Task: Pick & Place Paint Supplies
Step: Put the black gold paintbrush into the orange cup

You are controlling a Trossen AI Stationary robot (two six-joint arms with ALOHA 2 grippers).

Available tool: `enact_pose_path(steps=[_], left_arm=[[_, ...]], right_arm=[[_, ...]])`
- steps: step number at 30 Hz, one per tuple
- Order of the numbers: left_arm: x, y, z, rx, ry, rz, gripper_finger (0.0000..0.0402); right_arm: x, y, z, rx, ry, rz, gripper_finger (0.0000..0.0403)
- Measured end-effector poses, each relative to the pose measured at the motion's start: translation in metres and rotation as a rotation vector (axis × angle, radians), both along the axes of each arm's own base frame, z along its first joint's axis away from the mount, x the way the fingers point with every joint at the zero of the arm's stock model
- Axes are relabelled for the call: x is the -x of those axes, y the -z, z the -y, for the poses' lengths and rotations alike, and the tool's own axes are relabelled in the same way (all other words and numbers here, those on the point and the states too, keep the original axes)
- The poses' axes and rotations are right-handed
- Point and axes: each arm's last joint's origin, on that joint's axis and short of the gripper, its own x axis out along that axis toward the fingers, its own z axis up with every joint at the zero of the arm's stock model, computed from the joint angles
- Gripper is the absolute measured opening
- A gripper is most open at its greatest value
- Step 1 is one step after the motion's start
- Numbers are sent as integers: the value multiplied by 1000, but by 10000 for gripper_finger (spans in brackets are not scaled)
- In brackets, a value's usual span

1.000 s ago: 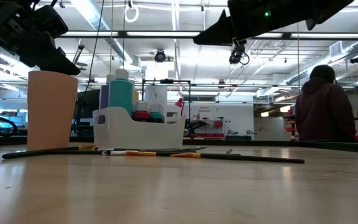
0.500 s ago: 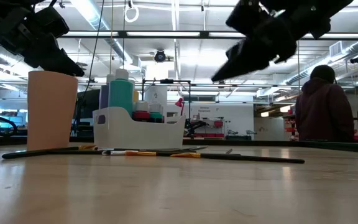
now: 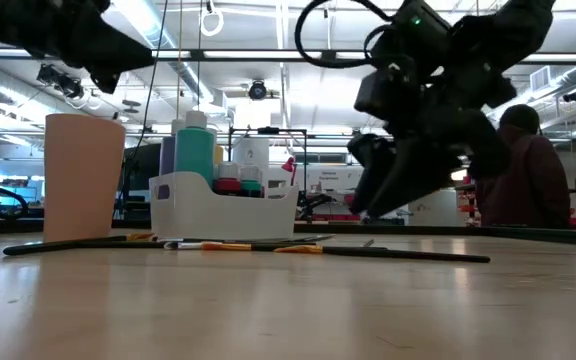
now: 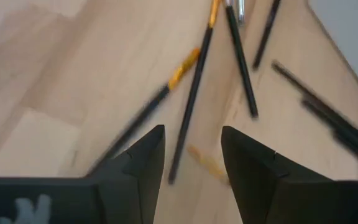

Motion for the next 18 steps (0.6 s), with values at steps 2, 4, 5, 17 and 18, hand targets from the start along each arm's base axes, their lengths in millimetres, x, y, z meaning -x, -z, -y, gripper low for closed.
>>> enact_pose_path(steps=[2,4,5,17,18], left_arm=[[0,0,0,-2,-10,-2,77],[0,-1,-1,-3,-21,-2,77],[0,-1,-1,-4,-24,-2,77],[0,-1,-1,-6,-48,-5,77],[0,-1,-1,1,-49,-4,77]], right_arm=[[-3,0,-1,-32,-8,29,164],[-7,-1,-2,-77,15,67,164],[-9,-2,-2,-102,34,82,164],[-18,-11,-27,-229,174,170,143],[-22,-13,-31,-235,192,178,139]])
